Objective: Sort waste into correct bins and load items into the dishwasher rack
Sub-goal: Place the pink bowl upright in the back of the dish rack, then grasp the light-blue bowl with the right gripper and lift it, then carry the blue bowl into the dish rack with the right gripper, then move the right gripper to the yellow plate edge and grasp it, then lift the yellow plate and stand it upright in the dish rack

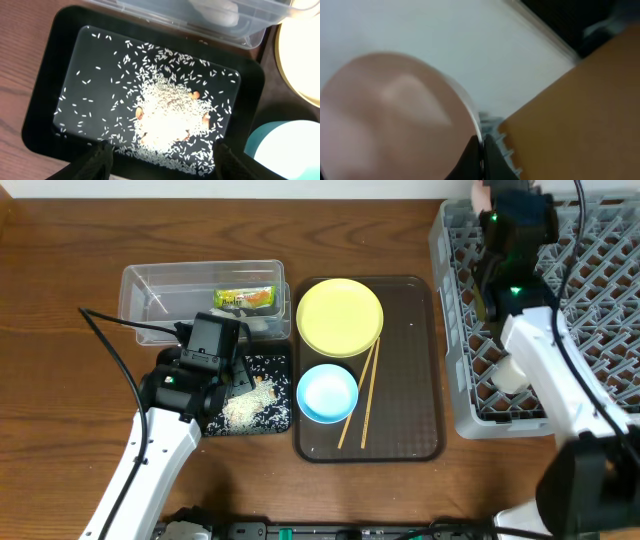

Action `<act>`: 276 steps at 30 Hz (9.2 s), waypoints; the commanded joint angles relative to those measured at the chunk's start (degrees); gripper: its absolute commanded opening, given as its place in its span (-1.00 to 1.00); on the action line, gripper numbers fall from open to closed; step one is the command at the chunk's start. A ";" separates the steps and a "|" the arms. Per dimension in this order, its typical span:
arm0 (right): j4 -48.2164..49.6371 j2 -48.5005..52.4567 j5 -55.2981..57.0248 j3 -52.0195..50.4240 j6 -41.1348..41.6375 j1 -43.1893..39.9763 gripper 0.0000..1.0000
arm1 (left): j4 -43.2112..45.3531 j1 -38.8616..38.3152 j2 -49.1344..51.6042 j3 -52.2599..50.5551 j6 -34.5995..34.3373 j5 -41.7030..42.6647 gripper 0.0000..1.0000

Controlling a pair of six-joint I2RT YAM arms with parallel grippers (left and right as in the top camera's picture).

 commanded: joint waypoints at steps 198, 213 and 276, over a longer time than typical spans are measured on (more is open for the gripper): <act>-43.39 22.32 -44.04 7.78 50.47 12.94 -0.21 | -4.46 12.98 -0.33 0.26 -6.32 -1.29 0.35; -42.80 22.05 -42.58 8.28 51.52 11.96 -0.98 | -4.50 12.98 -0.33 0.26 -6.32 -1.29 0.35; -48.78 -14.01 -38.62 -2.67 40.04 0.24 -0.01 | -4.52 12.98 -0.33 0.26 -6.25 0.63 0.35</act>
